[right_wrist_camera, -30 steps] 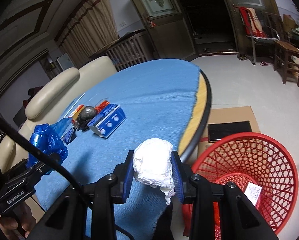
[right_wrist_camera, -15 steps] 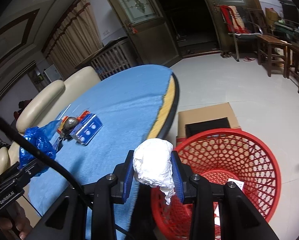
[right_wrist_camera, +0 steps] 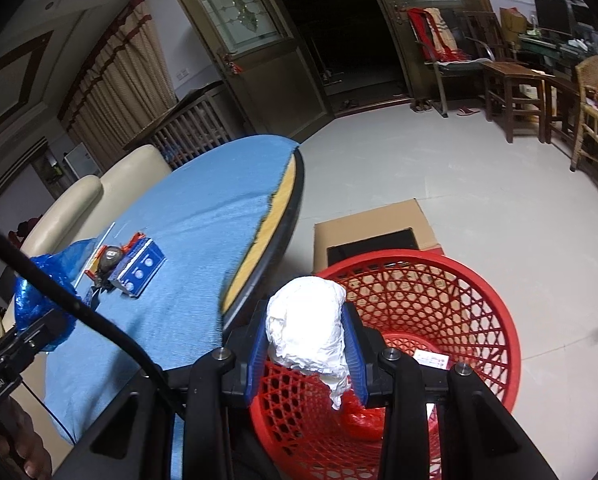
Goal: Collect trash
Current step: 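Carry the blue bag and tissue over the wastebasket and release both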
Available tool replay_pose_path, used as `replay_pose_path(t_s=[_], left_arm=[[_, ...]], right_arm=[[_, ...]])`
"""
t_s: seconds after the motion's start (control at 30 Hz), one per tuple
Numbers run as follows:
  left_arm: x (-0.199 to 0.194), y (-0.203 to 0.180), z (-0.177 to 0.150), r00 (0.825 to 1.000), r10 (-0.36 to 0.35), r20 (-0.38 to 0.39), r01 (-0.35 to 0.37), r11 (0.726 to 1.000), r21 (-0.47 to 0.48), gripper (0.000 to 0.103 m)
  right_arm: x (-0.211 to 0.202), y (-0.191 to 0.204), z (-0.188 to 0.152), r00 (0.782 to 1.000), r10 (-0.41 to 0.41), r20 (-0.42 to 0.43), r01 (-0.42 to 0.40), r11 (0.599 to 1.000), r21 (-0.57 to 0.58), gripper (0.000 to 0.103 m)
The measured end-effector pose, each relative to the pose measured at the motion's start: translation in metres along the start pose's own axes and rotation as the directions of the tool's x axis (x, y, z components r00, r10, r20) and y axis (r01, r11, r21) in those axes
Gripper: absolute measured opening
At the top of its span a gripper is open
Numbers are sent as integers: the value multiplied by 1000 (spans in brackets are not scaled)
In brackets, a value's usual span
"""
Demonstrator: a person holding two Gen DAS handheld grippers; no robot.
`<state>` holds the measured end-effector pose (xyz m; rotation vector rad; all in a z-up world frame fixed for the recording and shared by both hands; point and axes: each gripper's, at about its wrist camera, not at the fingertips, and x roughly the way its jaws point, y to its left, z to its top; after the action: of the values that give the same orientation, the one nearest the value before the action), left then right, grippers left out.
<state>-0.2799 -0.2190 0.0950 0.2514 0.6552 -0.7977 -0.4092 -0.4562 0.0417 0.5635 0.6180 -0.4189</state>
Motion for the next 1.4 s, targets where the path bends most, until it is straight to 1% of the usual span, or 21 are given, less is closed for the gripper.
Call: replay_pose_path(t_s=[0.4, 0.77, 0.87, 0.9, 0.93, 1.0, 1.03, 1.17, 1.4], left_arm=[[2, -17, 7, 999, -37, 1, 37, 998, 42, 57], [5, -38, 12, 997, -74, -4, 74, 994, 75, 57], [6, -45, 14, 996, -89, -3, 89, 992, 87, 57], [7, -49, 15, 995, -95, -4, 95, 991, 92, 57], [8, -51, 15, 995, -100, -5, 100, 990, 95, 57], [11, -57, 18, 993, -116, -6, 116, 987, 107, 57], [12, -60, 19, 992, -124, -8, 124, 986, 113, 57], [20, -76, 22, 987, -158, -22, 160, 977, 141, 57], [42, -112, 21, 970, -224, -93, 238, 953, 189, 57]], right_arm=[[-4, -24, 1, 999, -42, 10, 42, 998, 36, 37], [1, -39, -7, 998, -66, -21, 67, 996, 53, 37], [6, -45, -8, 995, -93, -45, 96, 993, 69, 42], [9, -48, -8, 993, -101, -62, 106, 991, 80, 65], [12, -53, -10, 991, -110, -80, 117, 988, 99, 85], [11, -60, -11, 990, -118, -78, 128, 984, 128, 86], [9, -63, -12, 991, -113, -71, 122, 983, 140, 86], [-2, -72, -9, 990, -135, -36, 139, 977, 160, 86], [-17, -92, -5, 985, -173, 15, 166, 961, 221, 86]])
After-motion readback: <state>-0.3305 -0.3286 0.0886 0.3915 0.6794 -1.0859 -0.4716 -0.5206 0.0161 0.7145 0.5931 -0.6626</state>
